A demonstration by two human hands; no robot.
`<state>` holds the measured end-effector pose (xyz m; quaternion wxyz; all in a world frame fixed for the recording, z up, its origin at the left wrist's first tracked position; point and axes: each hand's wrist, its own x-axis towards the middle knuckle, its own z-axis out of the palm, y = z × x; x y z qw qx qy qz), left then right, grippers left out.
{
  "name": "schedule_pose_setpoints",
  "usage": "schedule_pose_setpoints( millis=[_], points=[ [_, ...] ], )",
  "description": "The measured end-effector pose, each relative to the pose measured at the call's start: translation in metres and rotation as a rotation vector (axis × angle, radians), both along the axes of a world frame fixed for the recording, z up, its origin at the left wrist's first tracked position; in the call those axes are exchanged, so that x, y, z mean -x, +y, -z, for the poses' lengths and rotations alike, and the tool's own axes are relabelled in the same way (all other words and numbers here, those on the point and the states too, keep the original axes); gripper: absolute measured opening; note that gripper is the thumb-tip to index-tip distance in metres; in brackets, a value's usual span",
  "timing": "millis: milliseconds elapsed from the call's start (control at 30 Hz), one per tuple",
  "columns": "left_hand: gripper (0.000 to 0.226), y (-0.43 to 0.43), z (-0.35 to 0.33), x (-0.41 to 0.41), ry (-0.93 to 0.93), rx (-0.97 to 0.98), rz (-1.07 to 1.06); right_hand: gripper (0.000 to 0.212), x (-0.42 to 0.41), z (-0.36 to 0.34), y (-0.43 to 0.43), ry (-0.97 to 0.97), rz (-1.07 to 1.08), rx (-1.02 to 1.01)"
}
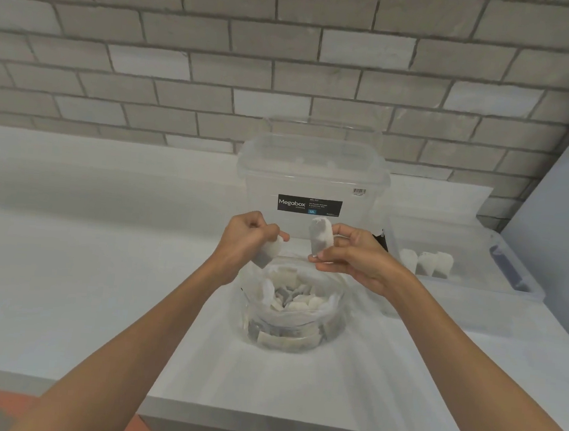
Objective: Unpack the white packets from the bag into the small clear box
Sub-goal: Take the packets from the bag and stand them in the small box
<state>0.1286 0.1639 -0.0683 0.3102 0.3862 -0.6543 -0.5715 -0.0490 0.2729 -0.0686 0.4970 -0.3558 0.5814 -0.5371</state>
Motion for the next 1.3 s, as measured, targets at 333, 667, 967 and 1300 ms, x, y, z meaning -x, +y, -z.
schedule_pose_setpoints(
  millis=[333,667,967,1300],
  points=[
    [0.024,0.002,0.003,0.008,-0.01,0.007,0.029,0.022,-0.014,0.009,0.001,0.013,0.052,0.019],
    [0.01,-0.004,-0.021,-0.001,-0.34,0.461,0.177,0.025,-0.009,0.006,0.002,0.181,0.103,0.034],
    [0.011,0.0,-0.035,0.013,-0.359,0.556,0.234,0.031,-0.007,-0.014,0.003,0.478,0.041,0.047],
    [0.007,0.01,-0.082,0.055,-0.378,0.759,0.388,0.006,0.029,-0.077,0.024,0.888,0.113,0.198]
  ],
)
